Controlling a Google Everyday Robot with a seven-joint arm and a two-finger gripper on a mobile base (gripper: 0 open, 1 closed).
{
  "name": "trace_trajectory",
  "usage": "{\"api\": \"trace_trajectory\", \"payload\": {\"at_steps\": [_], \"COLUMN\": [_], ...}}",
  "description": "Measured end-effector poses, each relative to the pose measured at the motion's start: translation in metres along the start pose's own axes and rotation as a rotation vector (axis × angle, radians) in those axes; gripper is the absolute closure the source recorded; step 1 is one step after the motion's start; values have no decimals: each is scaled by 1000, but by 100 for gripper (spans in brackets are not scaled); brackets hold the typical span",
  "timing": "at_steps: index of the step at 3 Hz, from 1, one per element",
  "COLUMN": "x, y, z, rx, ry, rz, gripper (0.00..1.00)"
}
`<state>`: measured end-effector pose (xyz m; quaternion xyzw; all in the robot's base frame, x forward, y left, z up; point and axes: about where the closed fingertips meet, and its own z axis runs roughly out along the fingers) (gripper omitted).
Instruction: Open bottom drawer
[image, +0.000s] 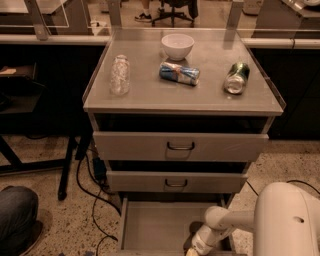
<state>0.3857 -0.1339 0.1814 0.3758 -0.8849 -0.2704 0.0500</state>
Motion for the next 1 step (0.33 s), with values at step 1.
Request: {"api": "trace_trajectory", "payload": {"at_steps": [1], "x": [0], "y": [0], "z": [0], "rx": [0], "ry": [0], "rz": [0], "gripper": [82]}}
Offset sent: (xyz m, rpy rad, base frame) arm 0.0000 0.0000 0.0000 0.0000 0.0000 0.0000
